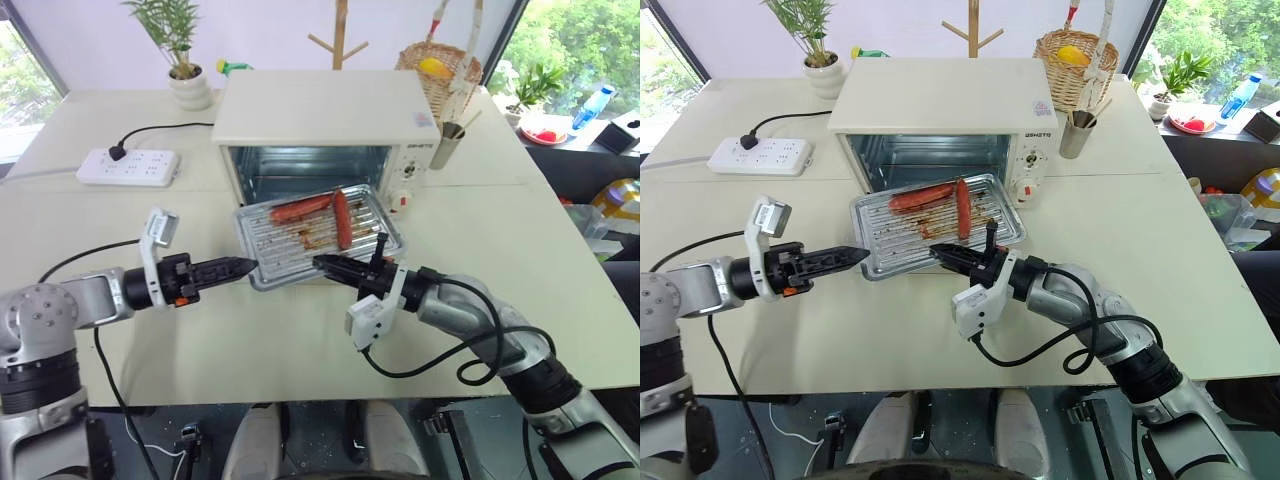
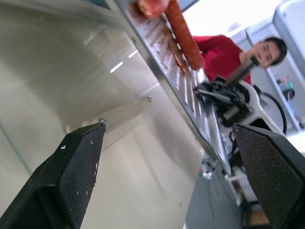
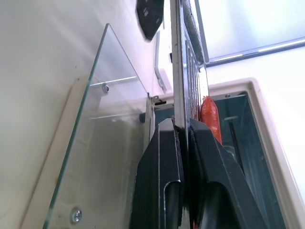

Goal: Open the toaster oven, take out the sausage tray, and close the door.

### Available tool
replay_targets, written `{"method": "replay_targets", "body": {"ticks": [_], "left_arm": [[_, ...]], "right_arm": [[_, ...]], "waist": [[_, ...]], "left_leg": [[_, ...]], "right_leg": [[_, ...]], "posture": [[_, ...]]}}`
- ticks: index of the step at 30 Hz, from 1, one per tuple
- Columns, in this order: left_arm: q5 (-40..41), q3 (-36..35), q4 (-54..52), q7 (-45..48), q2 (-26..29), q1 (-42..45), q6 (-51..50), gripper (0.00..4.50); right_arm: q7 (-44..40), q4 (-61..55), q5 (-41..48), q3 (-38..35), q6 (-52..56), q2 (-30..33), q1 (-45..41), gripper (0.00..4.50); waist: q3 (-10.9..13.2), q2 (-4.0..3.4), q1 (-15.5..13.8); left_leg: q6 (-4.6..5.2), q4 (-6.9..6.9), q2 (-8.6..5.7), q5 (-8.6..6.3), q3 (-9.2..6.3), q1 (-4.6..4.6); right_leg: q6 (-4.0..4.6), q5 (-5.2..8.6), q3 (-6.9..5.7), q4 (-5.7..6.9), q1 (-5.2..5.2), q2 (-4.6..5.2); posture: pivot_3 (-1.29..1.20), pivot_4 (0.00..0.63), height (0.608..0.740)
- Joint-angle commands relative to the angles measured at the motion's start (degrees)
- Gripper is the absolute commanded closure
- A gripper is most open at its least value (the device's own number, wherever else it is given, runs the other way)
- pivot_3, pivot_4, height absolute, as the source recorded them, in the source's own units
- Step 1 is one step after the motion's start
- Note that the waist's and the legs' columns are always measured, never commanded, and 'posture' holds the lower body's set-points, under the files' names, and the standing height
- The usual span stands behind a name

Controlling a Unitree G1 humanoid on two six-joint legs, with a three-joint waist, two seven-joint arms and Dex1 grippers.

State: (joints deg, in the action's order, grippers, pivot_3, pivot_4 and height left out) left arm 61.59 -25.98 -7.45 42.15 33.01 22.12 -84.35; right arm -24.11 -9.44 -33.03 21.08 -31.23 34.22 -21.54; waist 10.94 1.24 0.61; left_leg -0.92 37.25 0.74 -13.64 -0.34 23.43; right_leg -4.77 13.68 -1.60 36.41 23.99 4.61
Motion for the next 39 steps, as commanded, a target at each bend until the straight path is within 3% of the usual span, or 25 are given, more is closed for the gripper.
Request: {"method": "replay_targets", "body": {"ticks": [1, 8, 12, 16, 23, 34, 39], "left_arm": [[4.39, -2.54, 1.84, -5.99, -4.08, 3.9, -2.78, 0.0], [6.8, -4.19, 9.59, -14.56, -9.88, 10.52, -5.7, 0.0], [8.07, -5.37, 12.05, -16.86, -10.52, 11.41, -7.67, 0.0], [11.03, -5.91, 13.98, -18.72, -10.35, 10.37, -8.15, 1.13], [16.23, -5.15, 15.72, -22.3, -11.1, 8.8, -8.15, 4.47], [23.82, -5.92, 22.94, -30.08, -10.93, 8.79, -6.93, 4.47], [28.67, -5.54, 25.23, -34.48, -10.8, 6.91, -5.2, 4.5]], "right_arm": [[-0.4, -1.0, 1.0, -0.51, -0.37, -1.1, -1.52, 4.47], [-1.57, -0.46, 0.79, -0.45, -0.62, -1.45, -1.97, 4.47], [-1.84, -0.29, 0.55, -0.7, -0.63, -1.4, -2.3, 4.47], [-2.0, -0.46, 0.42, -0.96, -0.46, -1.25, -2.39, 4.5], [-2.14, -0.96, 0.12, -1.15, -0.33, -1.06, -2.34, 4.5], [-3.52, -2.31, 1.13, -2.31, -0.39, 0.3, -1.36, 4.5], [-4.41, -3.2, 2.38, -3.05, -0.41, 1.51, -0.86, 2.45]], "waist": [[0.0, 0.0, -0.03], [-0.01, 0.01, 0.12], [-0.01, 0.01, 0.17], [-0.01, 0.01, 0.11], [-0.01, 0.02, 0.0], [-0.01, 0.02, 0.01], [-0.01, 0.02, 0.05]], "left_leg": [[0.0, 0.0, -0.01, 0.0, 0.0, 0.0], [-0.01, -0.02, -0.04, 0.0, 0.01, -0.05], [-0.01, -0.02, -0.05, 0.01, 0.02, -0.05], [-0.02, -0.02, -0.04, 0.01, 0.01, -0.05], [-0.15, -0.04, -0.05, 0.08, 0.0, -0.05], [-0.19, -0.04, -0.08, 0.11, -0.01, -0.05], [-0.19, -0.05, -0.08, 0.11, -0.01, -0.06]], "right_leg": [[0.0, 0.0, 0.0, 0.0, -0.01, 0.0], [0.0, 0.0, 0.0, 0.01, -0.01, -0.02], [0.0, -0.01, 0.01, 0.01, -0.01, -0.02], [0.0, -0.01, 0.01, 0.01, -0.01, -0.01], [0.0, -0.01, 0.02, 0.01, -0.02, 0.02], [0.0, -0.01, 0.02, 0.01, -0.02, 0.04], [0.0, -0.01, 0.02, 0.01, -0.03, 0.06]], "posture": [[0.0, 0.15, 0.74], [0.0, 0.15, 0.74], [0.0, 0.15, 0.74], [0.0, 0.15, 0.74], [0.0, 0.15, 0.74], [0.0, 0.15, 0.74], [0.0, 0.15, 0.74]]}}
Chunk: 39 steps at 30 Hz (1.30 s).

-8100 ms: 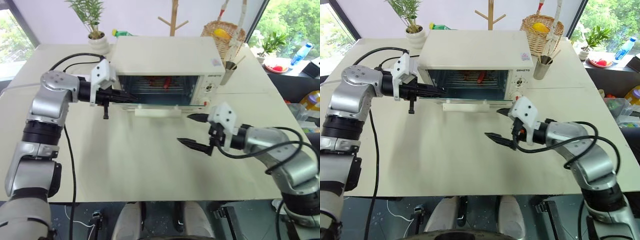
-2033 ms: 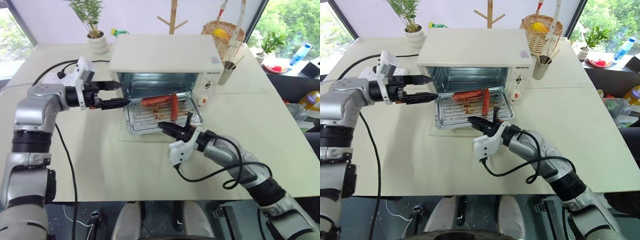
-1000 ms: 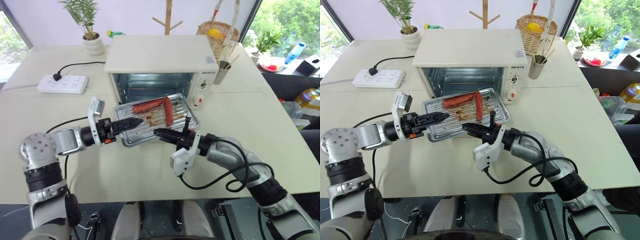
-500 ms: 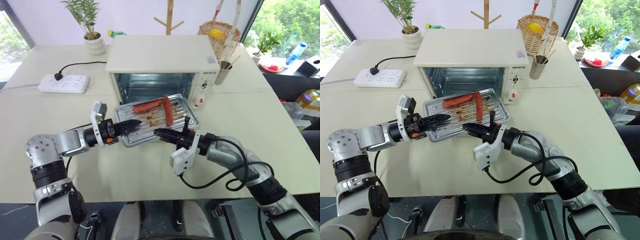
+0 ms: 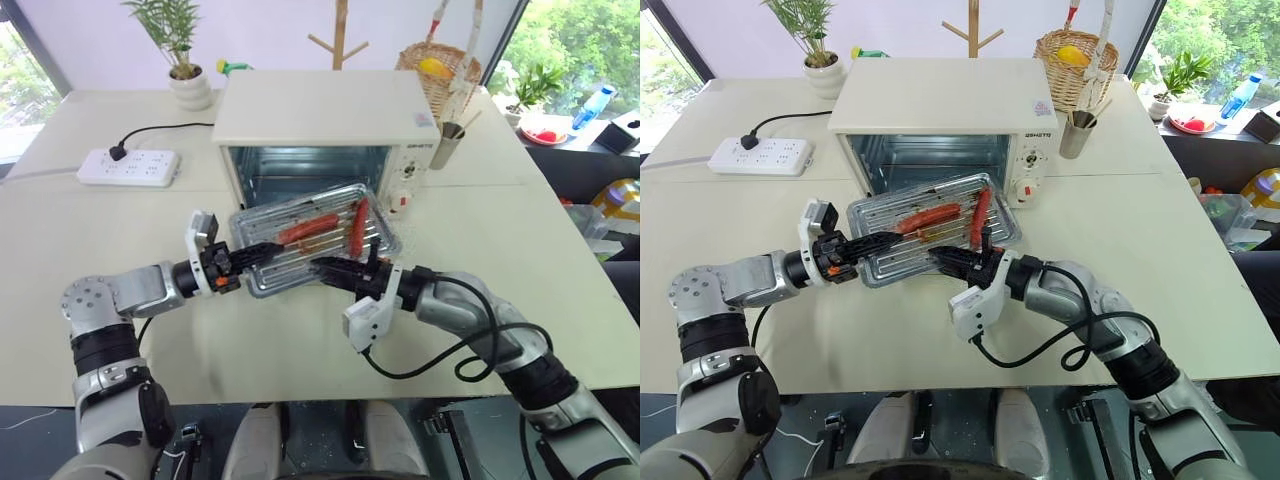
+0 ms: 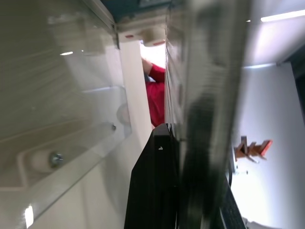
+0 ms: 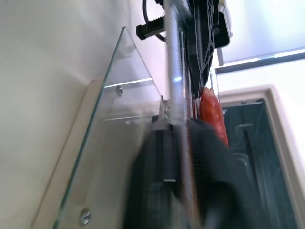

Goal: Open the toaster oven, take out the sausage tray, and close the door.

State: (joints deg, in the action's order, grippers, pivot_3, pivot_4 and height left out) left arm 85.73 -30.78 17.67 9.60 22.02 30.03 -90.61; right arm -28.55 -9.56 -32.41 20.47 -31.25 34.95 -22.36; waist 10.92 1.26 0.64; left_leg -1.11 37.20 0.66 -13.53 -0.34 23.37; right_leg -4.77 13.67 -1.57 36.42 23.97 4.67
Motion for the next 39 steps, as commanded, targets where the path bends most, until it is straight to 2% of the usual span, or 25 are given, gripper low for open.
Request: {"method": "replay_targets", "body": {"ticks": [1, 4, 11, 13, 17, 21, 28, 36, 39], "left_arm": [[5.67, -0.47, -0.07, -2.66, 0.2, -1.64, 1.5, 4.5], [9.99, 0.65, -0.84, -5.38, 0.44, -3.64, 3.43, 4.5], [24.89, 4.98, -4.26, -13.21, 3.8, -11.04, 11.27, 4.5], [26.99, 5.65, -6.01, -14.03, 4.67, -13.12, 13.25, 4.5], [27.27, 0.34, -11.89, -8.04, 8.54, -21.55, 13.09, 4.5], [27.27, -4.23, -18.39, -3.08, 10.3, -29.89, 15.26, 4.5], [27.27, -10.95, -26.38, 2.99, 11.1, -42.58, 19.92, 4.5], [27.27, -19.37, -27.3, 7.69, 11.7, -50.1, 22.69, 4.5], [27.27, -22.44, -26.43, 8.24, 11.43, -52.0, 23.13, 4.5]], "right_arm": [[-0.12, -3.35, 1.9, -2.71, -0.53, 1.09, 0.17, 1.82], [-0.87, -4.65, 3.44, -3.86, -0.85, 2.29, 1.23, 0.3], [-2.17, -8.35, 7.82, -8.46, -1.62, 7.15, 5.99, 0.3], [-2.16, -8.69, 8.65, -10.0, -2.01, 8.51, 7.81, 0.3], [-1.95, -6.61, 11.76, -16.61, -1.5, 12.6, 14.88, 0.3], [-0.78, -1.11, 13.32, -20.13, -1.13, 13.86, 17.49, 0.3], [-0.79, 10.92, 16.24, -20.43, 4.11, 11.49, 14.93, 0.3], [-3.3, 17.92, 20.41, -18.87, 12.2, 6.81, 10.15, 0.3], [-4.2, 19.18, 21.13, -18.41, 13.2, 5.81, 9.0, 1.09]], "waist": [[0.0, 0.0, 0.05], [0.0, 0.0, -0.01], [0.0, 0.0, -0.11], [-0.01, 0.0, -0.14], [-0.02, 0.0, -0.08], [-0.03, -0.02, -0.05], [-0.03, -0.01, -0.18], [-0.04, -0.02, -0.06], [-0.04, -0.02, -0.08]], "left_leg": [[0.0, 0.0, 0.0, 0.0, 0.0, 0.0], [0.0, -0.03, 0.02, 0.0, -0.02, -0.01], [-0.01, -0.02, 0.06, 0.0, -0.02, -0.03], [-0.01, -0.02, 0.07, 0.0, -0.02, -0.03], [-0.01, -0.05, 0.07, 0.0, 0.0, -0.05], [-0.01, -0.06, 0.1, 0.0, 0.09, -0.1], [-0.01, -0.05, 0.14, -0.01, 0.09, -0.22], [-0.01, -0.05, 0.16, -0.01, 0.07, -0.21], [0.0, -0.05, 0.16, -0.02, 0.07, -0.19]], "right_leg": [[0.0, 0.0, 0.0, 0.0, 0.0, 0.0], [0.0, 0.0, 0.0, 0.0, 0.0, -0.01], [0.01, 0.0, 0.01, -0.01, -0.04, 0.1], [0.02, 0.0, 0.01, -0.01, -0.04, 0.1], [0.18, 0.1, 0.01, -0.1, -0.11, 0.11], [0.26, 0.14, 0.04, -0.16, -0.14, 0.1], [0.4, 0.22, 0.03, -0.3, -0.33, 0.16], [0.42, 0.23, 0.01, -0.31, -0.31, 0.13], [0.42, 0.23, 0.01, -0.31, -0.3, 0.13]], "posture": [[0.0, 0.15, 0.74], [0.0, 0.15, 0.74], [0.0, 0.15, 0.74], [0.0, 0.15, 0.74], [0.0, 0.15, 0.74], [0.0, 0.15, 0.74], [0.0, 0.15, 0.74], [0.0, 0.15, 0.74], [0.0, 0.15, 0.74]]}}
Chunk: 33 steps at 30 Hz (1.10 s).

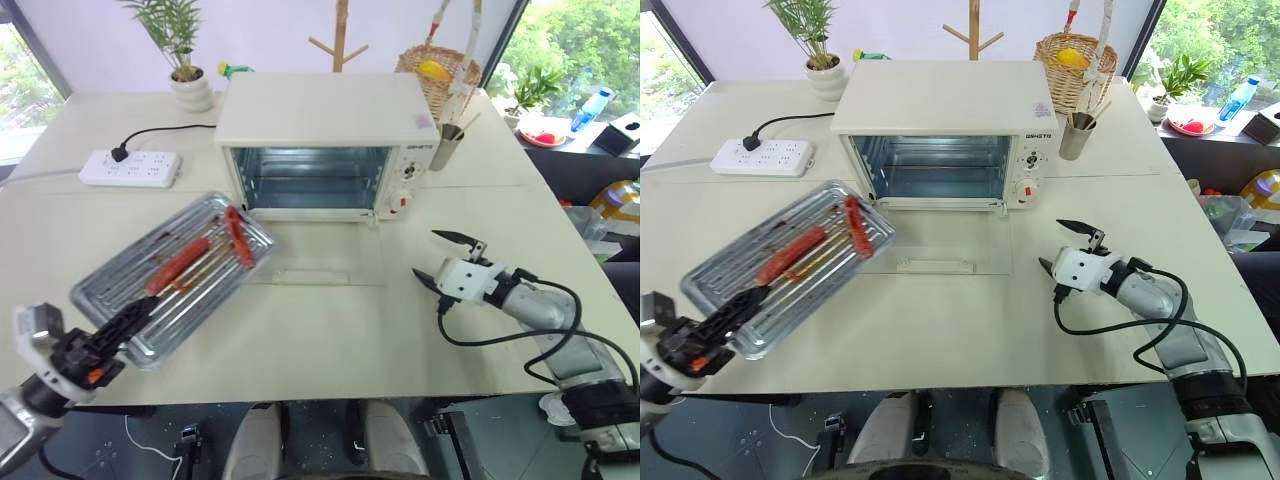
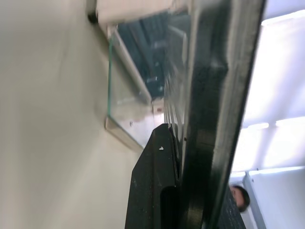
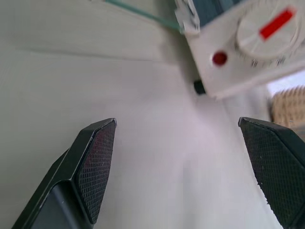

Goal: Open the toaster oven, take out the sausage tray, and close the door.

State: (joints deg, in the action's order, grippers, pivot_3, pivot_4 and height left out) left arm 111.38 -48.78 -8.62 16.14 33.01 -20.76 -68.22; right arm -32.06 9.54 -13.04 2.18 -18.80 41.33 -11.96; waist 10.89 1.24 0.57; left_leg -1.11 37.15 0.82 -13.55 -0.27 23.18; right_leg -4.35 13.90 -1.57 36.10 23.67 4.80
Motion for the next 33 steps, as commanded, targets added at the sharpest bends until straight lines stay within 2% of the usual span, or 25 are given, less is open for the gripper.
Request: {"method": "replay_targets", "body": {"ticks": [1, 3, 6, 7, 16, 23, 28, 33], "left_arm": [[1.62, -5.31, 0.31, 1.54, -0.02, -1.34, 0.96, 4.5], [1.62, -5.99, 0.3, 0.59, -0.86, -1.71, 1.64, 4.5], [1.62, -6.29, 0.12, -0.15, -2.3, -2.31, 2.22, 4.5], [1.62, -6.26, 0.14, -0.38, -2.64, -2.52, 2.4, 4.5], [1.62, -9.38, 3.19, -2.7, -2.41, -2.01, 3.22, 4.5], [1.62, -11.45, 8.04, -5.04, -0.1, 1.03, 2.22, 4.5], [1.62, -10.09, 8.77, -5.35, 0.77, 1.41, 1.3, 4.5], [1.62, -5.71, 8.38, -5.11, 1.61, 0.68, -0.46, 4.5]], "right_arm": [[-0.95, 0.18, 1.75, 0.27, 0.92, -0.83, -1.65, 1.6], [-1.69, 0.07, 1.78, 1.13, 1.37, -1.36, -2.01, 2.53], [-2.09, -0.15, 1.0, 2.69, 1.68, -2.21, -2.4, 4.21], [-2.2, -0.29, 0.65, 3.28, 1.75, -2.48, -2.53, 4.44], [-2.46, -1.51, -1.98, 8.5, 1.49, -5.23, -2.1, 4.44], [-3.55, -9.5, 0.58, 8.92, 4.75, -8.59, -2.76, 4.44], [-1.79, -15.55, 3.87, 4.41, 7.39, -9.31, -6.09, 4.44], [3.29, -14.52, 4.95, -0.92, 9.6, -9.93, -16.14, 4.44]], "waist": [[0.0, 0.0, -0.04], [0.0, 0.0, -0.03], [0.0, 0.0, -0.07], [0.0, 0.0, -0.04], [-0.08, 0.12, 0.08], [-0.14, 0.23, 0.07], [-0.14, 0.22, 0.02], [-0.13, 0.21, 0.04]], "left_leg": [[0.0, 0.0, 0.0, 0.0, 0.0, 0.0], [0.01, 0.0, 0.0, -0.01, 0.0, 0.0], [0.0, 0.0, 0.0, -0.01, -0.01, 0.01], [0.0, 0.0, 0.0, -0.01, -0.01, 0.02], [0.01, -0.02, 0.04, -0.02, -0.02, 0.01], [0.01, -0.05, 0.09, -0.02, -0.05, 0.02], [0.0, -0.05, 0.09, -0.02, -0.04, 0.09], [-0.01, -0.06, 0.08, -0.03, -0.01, 0.19]], "right_leg": [[0.0, 0.0, 0.0, -0.01, 0.0, 0.0], [0.0, 0.0, 0.0, -0.02, 0.0, 0.0], [0.0, 0.0, 0.0, -0.02, 0.0, 0.0], [0.0, 0.0, 0.0, -0.03, 0.0, 0.01], [0.02, 0.01, -0.02, -0.03, 0.02, -0.03], [0.04, 0.03, -0.05, -0.02, 0.04, -0.08], [0.04, 0.03, -0.04, -0.02, 0.13, -0.04], [0.07, 0.01, -0.04, -0.02, 0.3, -0.01]], "posture": [[0.0, 0.15, 0.74], [0.0, 0.15, 0.74], [0.0, 0.15, 0.74], [0.0, 0.15, 0.74], [0.0, 0.15, 0.74], [0.0, 0.15, 0.74], [0.0, 0.15, 0.74], [0.0, 0.15, 0.74]]}}
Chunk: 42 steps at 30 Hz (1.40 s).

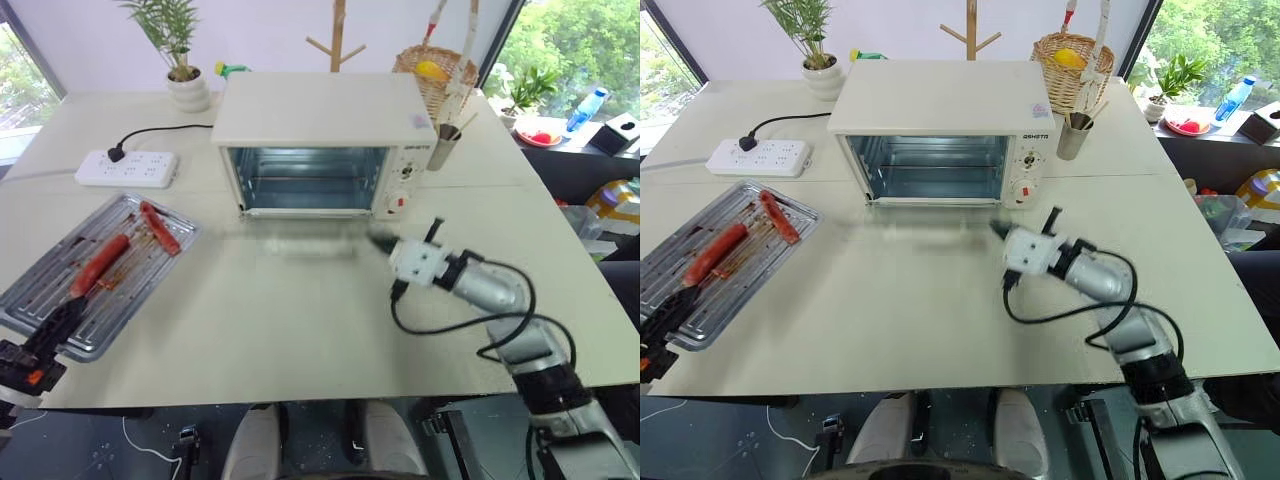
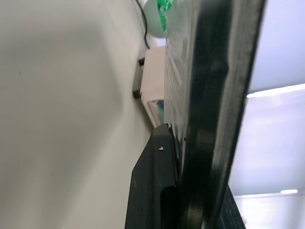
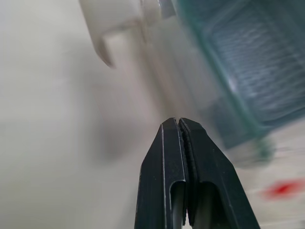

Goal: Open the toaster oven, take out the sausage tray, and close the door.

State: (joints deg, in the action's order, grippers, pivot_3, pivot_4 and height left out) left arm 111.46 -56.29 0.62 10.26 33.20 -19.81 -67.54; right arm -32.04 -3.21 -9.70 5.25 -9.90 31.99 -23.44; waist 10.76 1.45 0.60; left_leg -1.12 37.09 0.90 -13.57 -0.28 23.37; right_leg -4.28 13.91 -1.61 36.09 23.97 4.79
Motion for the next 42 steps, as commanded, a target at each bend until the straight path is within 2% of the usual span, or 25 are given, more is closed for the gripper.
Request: {"method": "replay_targets", "body": {"ticks": [1, 5, 8, 14, 17, 21, 24, 29, 32, 33, 39, 42], "left_arm": [[1.54, 2.93, -1.35, 1.03, 1.72, -0.22, -1.49, 4.5], [1.54, 9.41, -1.69, 1.69, 4.1, 2.02, -3.15, 4.5], [1.54, 14.08, -0.99, 3.7, 7.03, 4.82, -4.93, 4.5], [1.17, 27.08, 1.96, 9.36, 15.92, 13.31, -11.27, 4.5], [-2.87, 33.21, 5.01, 13.81, 18.94, 20.26, -14.65, 4.5], [-13.25, 43.13, 12.19, 19.95, 16.98, 36.21, -18.1, 4.5], [-22.05, 48.2, 17.53, 24.4, 13.65, 45.61, -17.89, 4.5], [-35.82, 55.72, 21.21, 34.6, 10.04, 53.14, -16.09, 4.5], [-42.73, 60.53, 22.23, 41.5, 8.88, 55.5, -14.8, 4.5], [-44.91, 61.91, 22.76, 43.56, 8.55, 56.25, -14.15, 4.5], [-55.15, 66.31, 27.78, 52.07, 5.9, 60.49, -10.78, 4.5], [-58.31, 66.07, 30.93, 54.5, 4.19, 62.19, -10.15, 4.5]], "right_arm": [[3.94, -1.15, 1.41, -4.39, 1.08, -0.68, -6.25, 4.44], [3.16, -1.61, 3.36, -4.47, 5.53, -1.51, -8.73, 4.44], [-2.58, -7.85, 11.33, -4.76, 11.67, -1.5, -4.82, 4.44], [-15.11, -24.46, 27.2, -9.29, 24.89, 6.99, 9.47, 4.44], [-18.98, -30.6, 33.77, -12.85, 30.68, 12.16, 16.18, 4.44], [-23.81, -38.47, 43.7, -21.19, 37.11, 17.78, 26.46, 4.44], [-23.28, -42.04, 47.89, -26.91, 40.51, 19.31, 30.79, 4.44], [-20.04, -44.68, 51.95, -34.83, 45.7, 20.17, 34.08, 4.44], [-18.55, -44.88, 55.46, -39.43, 49.27, 20.15, 36.31, 3.72], [-18.78, -45.0, 56.24, -40.54, 49.9, 20.33, 37.19, 3.34], [-18.75, -46.37, 55.76, -42.12, 49.87, 20.1, 41.01, 0.21], [-17.86, -46.45, 56.44, -42.28, 50.21, 19.92, 41.22, 0.09]], "waist": [[-0.01, 0.01, -0.08], [-0.04, 0.07, -0.33], [-0.04, 0.07, -0.84], [0.01, -0.02, -1.55], [0.02, -0.04, -1.38], [0.01, -0.03, -1.46], [0.0, -0.02, -1.27], [-0.01, 0.02, -1.22], [-0.01, 0.02, -1.41], [-0.01, 0.02, -1.42], [0.0, 0.04, -1.46], [0.0, 0.04, -1.4]], "left_leg": [[0.0, -0.02, 0.0, 0.0, 0.0, 0.01], [0.0, -0.1, 0.0, 0.0, -0.02, 0.04], [0.0, -0.09, -0.02, 0.0, -0.02, 0.05], [0.02, -0.1, -0.07, -0.01, 0.06, 0.07], [0.02, -0.09, -0.13, -0.01, 0.13, 0.06], [0.02, -0.08, -0.17, -0.01, 0.2, 0.06], [0.02, -0.07, -0.23, -0.01, 0.3, 0.07], [0.06, -0.05, -0.16, -0.03, 0.34, 0.07], [0.08, -0.07, -0.13, -0.04, 0.33, 0.08], [0.08, -0.07, -0.13, -0.04, 0.31, 0.11], [0.09, -0.04, -0.08, -0.04, 0.18, 0.15], [0.11, -0.03, -0.08, -0.05, 0.15, 0.16]], "right_leg": [[0.0, 0.0, 0.0, 0.01, 0.02, 0.0], [0.02, 0.01, 0.0, -0.01, 0.04, 0.0], [0.03, 0.01, 0.0, 0.0, 0.03, 0.03], [0.02, 0.0, -0.03, 0.01, 0.08, 0.13], [0.01, 0.0, -0.03, -0.01, 0.07, 0.2], [0.0, 0.01, -0.08, 0.0, 0.05, 0.14], [-0.01, 0.0, -0.09, -0.01, 0.02, 0.08], [-0.02, 0.0, -0.07, -0.02, 0.05, -0.03], [0.0, 0.01, -0.07, -0.02, 0.07, -0.06], [0.0, 0.01, -0.08, -0.04, 0.07, -0.06], [0.0, 0.01, -0.07, -0.09, 0.08, 0.0], [-0.01, 0.01, -0.08, -0.08, 0.08, -0.01]], "posture": [[0.0, 0.15, 0.74], [0.0, 0.15, 0.74], [0.0, 0.15, 0.74], [0.0, 0.15, 0.74], [0.0, 0.15, 0.74], [0.0, 0.15, 0.74], [0.0, 0.15, 0.74], [0.0, 0.15, 0.74], [0.0, 0.15, 0.74], [0.0, 0.15, 0.74], [0.0, 0.15, 0.74], [0.0, 0.15, 0.74]]}}
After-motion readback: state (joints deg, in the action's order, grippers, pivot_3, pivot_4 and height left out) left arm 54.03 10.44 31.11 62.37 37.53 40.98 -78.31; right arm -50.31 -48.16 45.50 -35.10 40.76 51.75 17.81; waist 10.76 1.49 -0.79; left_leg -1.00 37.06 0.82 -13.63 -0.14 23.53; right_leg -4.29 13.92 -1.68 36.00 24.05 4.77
